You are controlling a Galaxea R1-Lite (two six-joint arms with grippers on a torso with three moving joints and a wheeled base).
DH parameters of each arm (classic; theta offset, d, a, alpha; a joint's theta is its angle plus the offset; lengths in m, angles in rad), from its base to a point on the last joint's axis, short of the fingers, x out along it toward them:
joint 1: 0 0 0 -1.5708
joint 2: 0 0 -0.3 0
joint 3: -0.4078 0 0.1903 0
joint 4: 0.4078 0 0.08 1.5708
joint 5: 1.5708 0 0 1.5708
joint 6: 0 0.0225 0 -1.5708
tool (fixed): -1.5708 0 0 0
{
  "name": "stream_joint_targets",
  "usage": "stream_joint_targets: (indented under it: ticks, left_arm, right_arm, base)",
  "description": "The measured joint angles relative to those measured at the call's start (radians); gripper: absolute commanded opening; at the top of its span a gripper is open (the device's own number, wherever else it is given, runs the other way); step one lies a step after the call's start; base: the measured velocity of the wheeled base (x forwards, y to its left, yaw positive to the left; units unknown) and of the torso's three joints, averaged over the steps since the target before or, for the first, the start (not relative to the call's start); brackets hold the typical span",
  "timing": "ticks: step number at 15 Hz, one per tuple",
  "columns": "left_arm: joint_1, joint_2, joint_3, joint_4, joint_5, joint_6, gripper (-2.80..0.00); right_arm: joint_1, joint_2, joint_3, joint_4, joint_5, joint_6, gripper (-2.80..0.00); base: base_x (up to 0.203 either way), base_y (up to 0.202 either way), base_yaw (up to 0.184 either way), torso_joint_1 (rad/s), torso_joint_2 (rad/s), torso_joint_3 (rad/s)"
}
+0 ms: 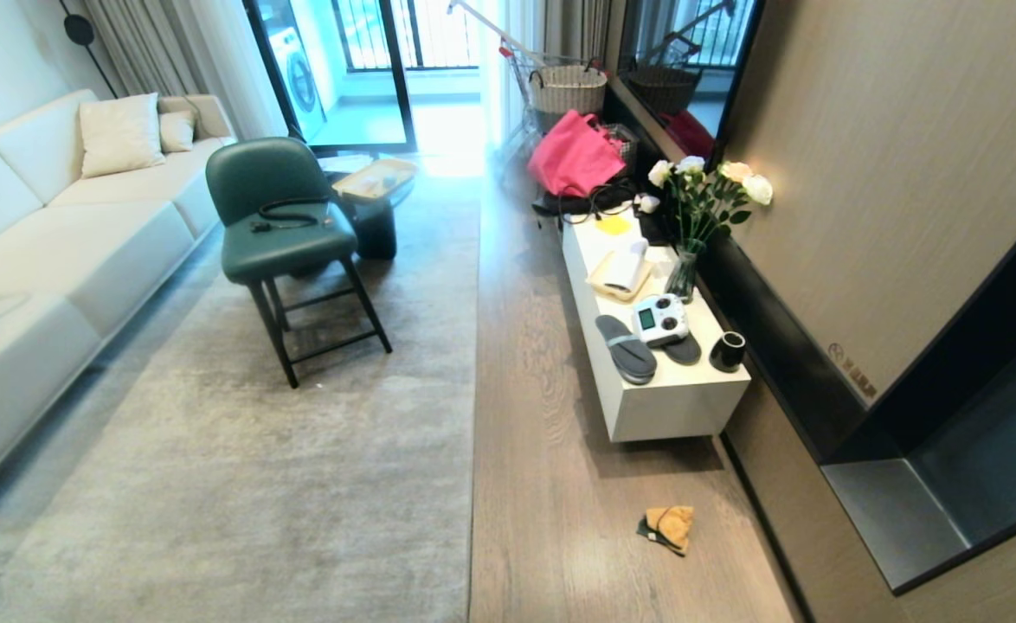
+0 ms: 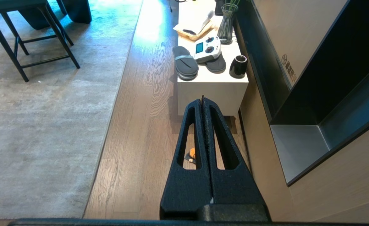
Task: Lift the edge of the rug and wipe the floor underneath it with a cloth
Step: Pick up the rag
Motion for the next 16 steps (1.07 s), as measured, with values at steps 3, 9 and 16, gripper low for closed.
stream_joint_targets:
  ticks: [3,9,16]
  left_arm:
    - [0.0,0.0,0.0,0.0,0.0,-0.001,-2.8]
    - [0.0,0.0,0.0,0.0,0.0,-0.001,-2.8]
    - [0.0,0.0,0.0,0.0,0.0,0.0,-2.8]
  right_arm:
    - [0.0,0.0,0.0,0.001,-0.001,0.003,-2.8]
    - [0.0,0.0,0.0,0.0,-0.001,0.006,-2.8]
    - [0.0,0.0,0.0,-0.001,-0.035,0.046,-2.8]
  base:
    - [0.0,0.0,0.0,-0.033,0.07,0.052]
    - [0.0,0.0,0.0,-0.059,0.15,0.078]
    - [0.0,0.0,0.0,-0.082,0.19,0.105]
